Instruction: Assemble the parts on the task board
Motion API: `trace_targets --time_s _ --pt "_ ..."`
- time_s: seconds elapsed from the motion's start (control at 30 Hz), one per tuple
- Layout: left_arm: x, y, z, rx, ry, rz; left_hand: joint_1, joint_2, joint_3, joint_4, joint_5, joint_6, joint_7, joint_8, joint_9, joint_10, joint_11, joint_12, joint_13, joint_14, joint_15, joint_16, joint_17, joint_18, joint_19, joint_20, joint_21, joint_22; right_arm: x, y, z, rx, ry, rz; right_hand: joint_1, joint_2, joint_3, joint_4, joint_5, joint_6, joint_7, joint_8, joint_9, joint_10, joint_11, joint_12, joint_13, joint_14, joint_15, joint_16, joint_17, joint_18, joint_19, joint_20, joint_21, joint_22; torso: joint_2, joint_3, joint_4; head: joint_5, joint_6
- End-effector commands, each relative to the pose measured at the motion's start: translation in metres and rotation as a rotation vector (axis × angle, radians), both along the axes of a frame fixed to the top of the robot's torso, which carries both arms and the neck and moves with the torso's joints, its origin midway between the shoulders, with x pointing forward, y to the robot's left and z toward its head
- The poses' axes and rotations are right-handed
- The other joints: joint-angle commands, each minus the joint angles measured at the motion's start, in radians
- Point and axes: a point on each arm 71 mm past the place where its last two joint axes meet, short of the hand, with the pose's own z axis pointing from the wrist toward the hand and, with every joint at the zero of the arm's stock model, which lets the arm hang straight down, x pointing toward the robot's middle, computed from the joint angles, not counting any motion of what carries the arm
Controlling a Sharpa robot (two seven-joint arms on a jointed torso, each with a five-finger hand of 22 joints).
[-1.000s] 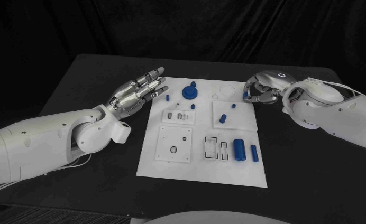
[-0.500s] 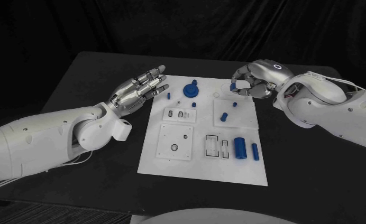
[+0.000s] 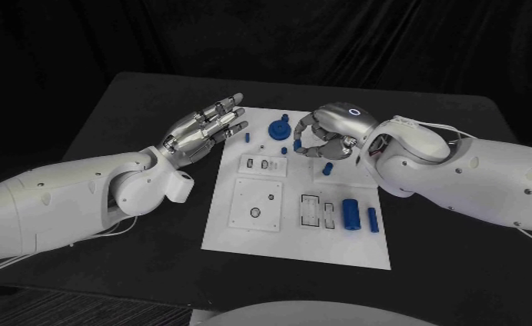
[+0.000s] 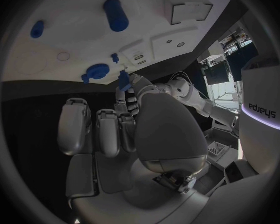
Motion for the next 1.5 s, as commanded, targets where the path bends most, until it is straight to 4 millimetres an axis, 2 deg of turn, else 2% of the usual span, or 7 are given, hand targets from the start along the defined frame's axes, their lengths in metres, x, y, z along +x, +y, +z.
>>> trace_targets --time_s 0.03,0.1,0.3,0.7,1.23,1.33,1.5 --pt "0.0 -0.003 0.0 -0.016 -0.001 -0.012 -0.007 0.004 0.002 -0.006 0.005 0.0 0.005 0.001 0.0 0.001 0.008 -0.002 -0.001 0.0 0.008 -0.007 -0.002 0.002 0.003 0.007 -0.003 0.001 0.0 0.007 -0.012 -0.048 0.044 0.009 -0.007 0.001 0.007 0.0 0.008 0.007 0.002 0.0 0.01 0.105 0.009 0.004 0.263 0.084 0.008 -0.005 0.169 -0.011 0.014 0.009 -0.007 0.184 0.001 0.0021 0.0007 -0.003 -0.002" --pt "0.0 -0.003 0.0 -0.017 0.0 -0.013 -0.007 0.004 0.002 -0.006 0.005 0.0 0.005 0.001 0.0 0.001 0.009 -0.002 -0.001 0.0 0.008 -0.007 -0.002 0.002 0.003 0.007 -0.003 0.001 0.0 0.01 -0.016 -0.054 0.054 0.01 -0.007 0.001 0.007 0.0 0.008 0.007 0.002 0.0 0.01 0.105 0.009 0.004 0.263 0.084 0.008 -0.005 0.169 -0.011 0.014 0.009 -0.007 0.184 -0.001 0.0014 0.0026 -0.005 -0.004" --pt "0.0 -0.005 0.0 -0.017 0.0 -0.017 -0.007 0.005 0.003 -0.007 0.005 0.0 0.005 0.001 0.0 0.001 0.01 -0.002 -0.001 0.0 0.008 -0.007 -0.002 0.002 0.003 0.008 -0.003 0.001 0.002 0.017 -0.024 -0.074 0.079 0.003 -0.007 0.0 0.009 -0.002 0.014 0.006 0.003 -0.003 0.008 0.105 0.011 0.004 0.263 0.084 0.009 -0.007 0.166 -0.01 0.012 0.01 -0.012 0.182 -0.002 0.0013 -0.002 0.0 -0.008" --pt "0.001 -0.006 0.0 -0.016 0.002 -0.02 -0.007 0.005 0.003 -0.007 0.005 0.0 0.005 0.001 0.0 0.001 0.01 -0.002 -0.001 0.0 0.008 -0.007 -0.002 0.002 0.003 0.008 -0.003 0.001 0.002 0.03 -0.033 -0.078 0.095 0.012 -0.013 -0.001 0.01 -0.001 0.009 0.005 0.006 -0.008 0.006 0.105 0.013 0.004 0.263 0.083 0.011 -0.01 0.162 -0.009 0.011 0.012 -0.017 0.181 0.0 0.0004 0.0002 -0.004 -0.009" --pt "0.0 -0.005 0.0 -0.014 0.004 -0.02 -0.007 0.005 0.004 -0.008 0.005 -0.001 0.005 0.001 0.0 0.001 0.013 -0.001 -0.001 0.0 0.008 -0.007 -0.002 0.002 0.003 0.008 -0.003 0.001 0.005 0.035 -0.037 -0.085 0.1 0.007 -0.02 -0.001 0.009 0.001 0.001 0.005 0.007 -0.012 0.004 0.105 0.014 0.004 0.263 0.082 0.012 -0.013 0.159 -0.008 0.01 0.013 -0.021 0.179 0.0 0.0006 -0.0012 -0.003 -0.015" --pt "0.0 -0.006 0.0 -0.015 0.005 -0.021 -0.007 0.006 0.005 -0.009 0.005 0.0 0.005 0.002 0.0 0.002 0.014 -0.001 0.0 0.0 0.008 -0.007 -0.002 0.002 0.003 0.008 -0.003 0.001 0.006 0.036 -0.038 -0.09 0.104 0.004 -0.026 -0.002 0.01 0.002 -0.008 -0.001 0.01 -0.02 0.0 0.105 0.016 0.004 0.263 0.082 0.014 -0.014 0.157 -0.007 0.009 0.015 -0.023 0.179 -0.001 0.0004 -0.0014 -0.003 -0.016" --pt "0.0 -0.006 0.0 -0.014 0.005 -0.021 -0.007 0.006 0.005 -0.009 0.005 0.0 0.005 0.002 0.0 0.002 0.014 -0.001 0.0 0.0 0.008 -0.007 -0.002 0.002 0.003 0.008 -0.003 0.001 0.006 0.036 -0.039 -0.1 0.112 0.001 -0.037 -0.005 0.015 0.002 -0.021 -0.034 0.025 -0.06 -0.023 0.105 0.029 0.004 0.263 0.081 0.024 -0.015 0.155 -0.006 0.007 0.023 -0.031 0.176 0.0 0.0 -0.0012 -0.003 -0.017"
